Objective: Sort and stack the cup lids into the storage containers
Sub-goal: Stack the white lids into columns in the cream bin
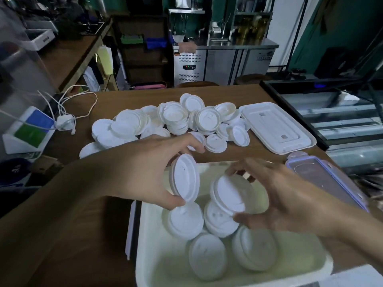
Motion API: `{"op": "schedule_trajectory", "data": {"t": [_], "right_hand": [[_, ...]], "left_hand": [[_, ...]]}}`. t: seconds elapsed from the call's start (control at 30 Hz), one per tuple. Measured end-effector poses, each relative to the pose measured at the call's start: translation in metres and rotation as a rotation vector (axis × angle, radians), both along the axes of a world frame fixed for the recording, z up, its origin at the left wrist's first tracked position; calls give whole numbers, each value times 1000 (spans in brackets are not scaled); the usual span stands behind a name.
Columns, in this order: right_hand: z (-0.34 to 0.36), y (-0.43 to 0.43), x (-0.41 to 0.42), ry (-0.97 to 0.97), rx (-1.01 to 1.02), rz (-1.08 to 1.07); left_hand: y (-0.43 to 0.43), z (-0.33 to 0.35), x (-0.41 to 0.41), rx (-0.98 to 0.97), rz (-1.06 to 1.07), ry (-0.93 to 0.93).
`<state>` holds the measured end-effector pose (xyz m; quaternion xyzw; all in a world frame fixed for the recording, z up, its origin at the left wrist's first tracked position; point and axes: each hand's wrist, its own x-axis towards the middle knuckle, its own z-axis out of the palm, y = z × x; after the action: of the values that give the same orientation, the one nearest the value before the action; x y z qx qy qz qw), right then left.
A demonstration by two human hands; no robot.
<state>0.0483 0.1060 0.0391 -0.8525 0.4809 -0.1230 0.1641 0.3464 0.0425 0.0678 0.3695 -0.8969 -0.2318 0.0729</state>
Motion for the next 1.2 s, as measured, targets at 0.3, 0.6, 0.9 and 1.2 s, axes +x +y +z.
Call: {"op": "schedule_trajectory", "data": {"t": [0.3, 0.6, 0.9, 1.2], "right_hand": [[-21, 15, 22, 121, 164, 241], [-35, 12, 35, 234, 191, 426], [-40, 12, 41, 288, 197, 531], [-48, 13, 36, 325, 137, 571]], "left_hand": [[29, -6, -13, -141, -57, -137], [36, -26, -30, 30, -64, -479], [20, -49, -45, 62, -55, -649], [16, -65, -53, 50, -88, -626]]}}
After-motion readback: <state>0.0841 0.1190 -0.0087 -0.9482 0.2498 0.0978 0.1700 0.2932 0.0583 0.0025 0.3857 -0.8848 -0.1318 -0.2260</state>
